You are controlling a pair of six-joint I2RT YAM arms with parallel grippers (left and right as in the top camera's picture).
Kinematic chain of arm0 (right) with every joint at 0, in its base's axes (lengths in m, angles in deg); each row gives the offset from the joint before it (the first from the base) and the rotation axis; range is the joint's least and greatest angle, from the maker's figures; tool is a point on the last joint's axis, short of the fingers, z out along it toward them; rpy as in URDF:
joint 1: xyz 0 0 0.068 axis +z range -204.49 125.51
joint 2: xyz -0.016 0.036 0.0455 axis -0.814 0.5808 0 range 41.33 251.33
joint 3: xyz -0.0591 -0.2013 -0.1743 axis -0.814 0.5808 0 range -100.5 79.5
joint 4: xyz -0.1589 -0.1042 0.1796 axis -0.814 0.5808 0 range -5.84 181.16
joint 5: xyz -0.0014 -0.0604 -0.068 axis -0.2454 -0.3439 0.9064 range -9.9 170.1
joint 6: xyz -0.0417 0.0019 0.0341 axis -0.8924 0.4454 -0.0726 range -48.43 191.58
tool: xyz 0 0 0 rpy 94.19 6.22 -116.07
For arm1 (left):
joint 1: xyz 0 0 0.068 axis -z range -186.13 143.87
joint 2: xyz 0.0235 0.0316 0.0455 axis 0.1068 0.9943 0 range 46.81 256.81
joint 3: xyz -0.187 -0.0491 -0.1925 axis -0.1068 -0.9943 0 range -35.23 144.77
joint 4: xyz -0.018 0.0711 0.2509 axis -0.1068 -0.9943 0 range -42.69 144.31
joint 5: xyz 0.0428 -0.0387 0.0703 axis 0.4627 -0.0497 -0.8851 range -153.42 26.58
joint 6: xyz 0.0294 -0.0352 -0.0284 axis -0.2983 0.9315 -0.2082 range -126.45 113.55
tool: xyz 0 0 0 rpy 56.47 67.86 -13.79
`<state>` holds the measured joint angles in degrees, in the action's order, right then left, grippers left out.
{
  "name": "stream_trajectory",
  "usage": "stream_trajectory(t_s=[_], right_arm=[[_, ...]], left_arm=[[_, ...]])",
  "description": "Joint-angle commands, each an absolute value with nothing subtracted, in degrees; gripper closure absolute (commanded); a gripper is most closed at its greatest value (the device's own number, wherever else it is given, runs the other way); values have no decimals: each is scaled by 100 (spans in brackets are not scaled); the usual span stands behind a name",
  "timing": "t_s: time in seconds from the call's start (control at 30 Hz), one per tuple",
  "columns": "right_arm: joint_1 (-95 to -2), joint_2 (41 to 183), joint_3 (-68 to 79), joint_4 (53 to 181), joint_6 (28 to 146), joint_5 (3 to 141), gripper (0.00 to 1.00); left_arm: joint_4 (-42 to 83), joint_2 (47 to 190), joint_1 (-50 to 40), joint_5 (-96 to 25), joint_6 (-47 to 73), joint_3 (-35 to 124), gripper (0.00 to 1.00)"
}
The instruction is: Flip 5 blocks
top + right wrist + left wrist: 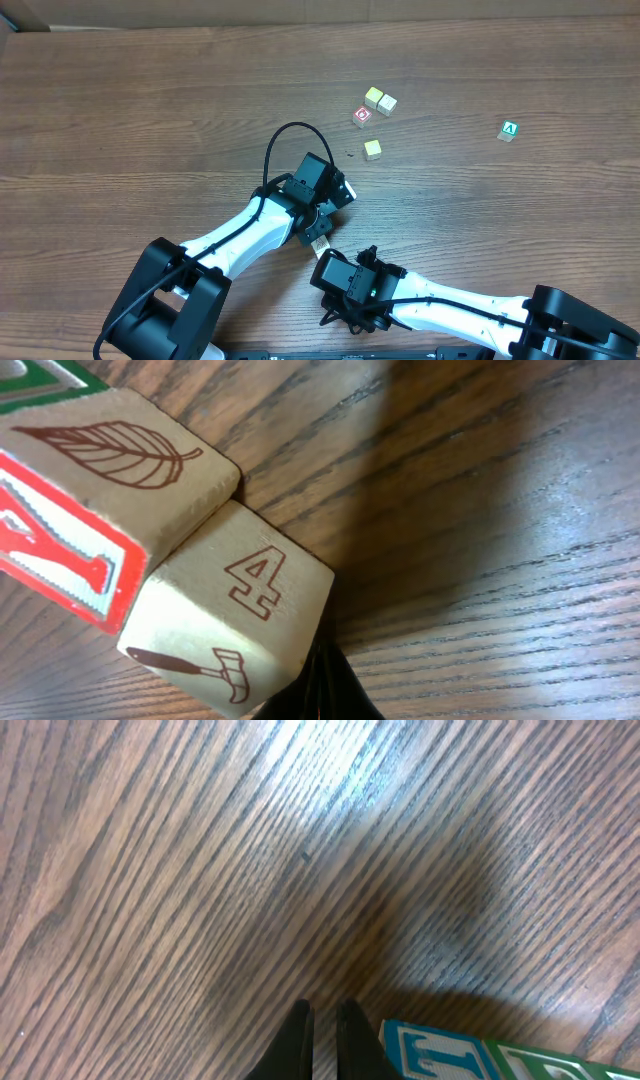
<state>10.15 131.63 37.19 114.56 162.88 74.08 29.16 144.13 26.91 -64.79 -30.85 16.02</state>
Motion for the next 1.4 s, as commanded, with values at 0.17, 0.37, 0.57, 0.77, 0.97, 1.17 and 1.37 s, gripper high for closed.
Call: stream_trajectory(t_s=[0.17, 0.37, 0.57, 0.77, 0.97, 1.17, 1.37], right_arm=[[1074, 13229, 3765, 11344, 16312, 7489, 96], [1124, 13375, 3765, 11180, 16312, 7419, 96], [1124, 13399, 3765, 11165, 16312, 7397, 96], [1124, 13399, 3765, 11163, 16310, 7393, 96], [1124, 13399, 3765, 11156, 16312, 7380, 96], [1157, 13404, 3765, 11119, 16312, 7382, 96], [1157, 13404, 3765, 11119, 16312, 7380, 96]], left_arm=[[2929, 14496, 2778, -6225, -3044, 1556, 96], [2936, 14496, 2892, -6230, -3044, 1556, 96], [2956, 14496, 2957, -6238, -3044, 1556, 96], [2971, 14496, 2960, -6232, -3041, 1556, 96], [2975, 14496, 2960, -6225, -3039, 1556, 96], [3010, 14496, 3010, -6188, -3041, 1556, 96], [3133, 14496, 3159, -6192, -3039, 1556, 96]])
